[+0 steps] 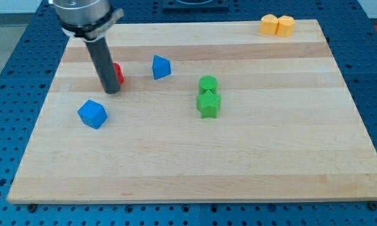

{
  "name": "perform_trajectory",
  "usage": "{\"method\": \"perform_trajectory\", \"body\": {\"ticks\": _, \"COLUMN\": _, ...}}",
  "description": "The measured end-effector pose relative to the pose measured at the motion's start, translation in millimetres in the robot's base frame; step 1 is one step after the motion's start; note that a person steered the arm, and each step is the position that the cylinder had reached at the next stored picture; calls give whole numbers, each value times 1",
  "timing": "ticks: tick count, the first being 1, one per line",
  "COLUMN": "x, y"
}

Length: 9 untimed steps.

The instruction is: Place the red circle right to the red star

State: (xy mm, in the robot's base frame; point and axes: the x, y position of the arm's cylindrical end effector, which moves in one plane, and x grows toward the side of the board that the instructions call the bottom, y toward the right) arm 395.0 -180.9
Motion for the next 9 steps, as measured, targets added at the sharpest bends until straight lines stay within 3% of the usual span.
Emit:
{"method": "perform_trajectory", "body": {"ticks": 2, "x": -50, "y": -66}}
{"method": "perform_trajectory", "body": {"ticks": 3, "x": -37, "y": -70}}
{"method": "perform_trajectory", "body": {"ticks": 6, "x": -28, "y": -37}}
{"method": "perform_trajectory", "body": {"ticks": 8, "x": -27, "y": 18}}
{"method": "perform_trajectory", "body": {"ticks": 9, "x": -54, "y": 18}}
